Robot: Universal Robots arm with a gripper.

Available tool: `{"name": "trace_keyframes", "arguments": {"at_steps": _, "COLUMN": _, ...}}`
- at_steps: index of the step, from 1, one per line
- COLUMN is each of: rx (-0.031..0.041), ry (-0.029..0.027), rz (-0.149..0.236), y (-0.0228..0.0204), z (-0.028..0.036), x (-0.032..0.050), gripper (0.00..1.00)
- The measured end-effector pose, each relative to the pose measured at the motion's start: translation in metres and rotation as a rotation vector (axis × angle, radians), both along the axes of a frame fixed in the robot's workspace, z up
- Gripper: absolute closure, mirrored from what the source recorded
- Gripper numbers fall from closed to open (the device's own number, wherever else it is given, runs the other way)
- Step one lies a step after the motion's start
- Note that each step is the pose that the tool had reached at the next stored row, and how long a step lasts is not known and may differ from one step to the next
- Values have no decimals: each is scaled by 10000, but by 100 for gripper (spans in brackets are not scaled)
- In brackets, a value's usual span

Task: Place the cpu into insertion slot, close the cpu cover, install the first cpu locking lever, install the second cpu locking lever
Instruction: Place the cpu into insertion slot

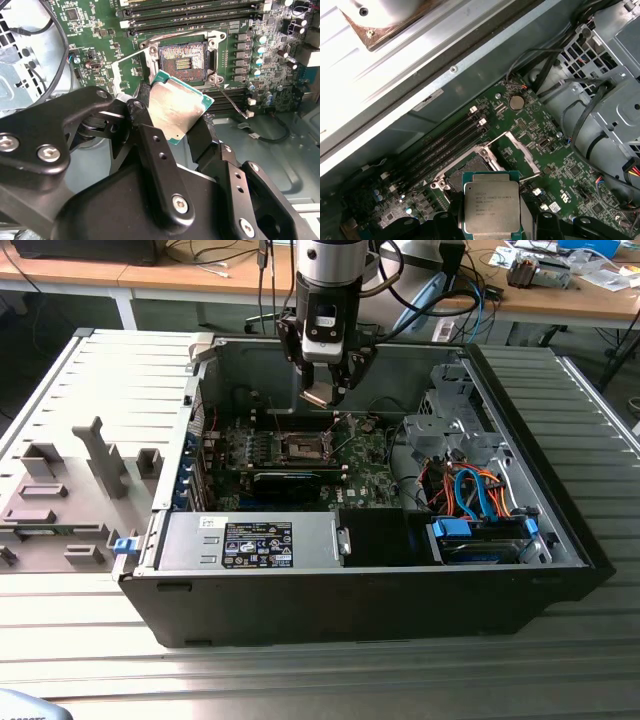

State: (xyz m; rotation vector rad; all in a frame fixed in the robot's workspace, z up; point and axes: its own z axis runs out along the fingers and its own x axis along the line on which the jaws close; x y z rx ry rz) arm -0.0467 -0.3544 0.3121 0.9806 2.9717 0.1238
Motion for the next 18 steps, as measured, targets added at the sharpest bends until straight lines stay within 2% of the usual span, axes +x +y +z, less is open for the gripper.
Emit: {"name": "trace_keyframes", "arguments": {"at_steps": 18, "rx": 0, "ry": -1, "rz": -180, "y": 0, "z": -1, "x": 0, "gripper": 45}}
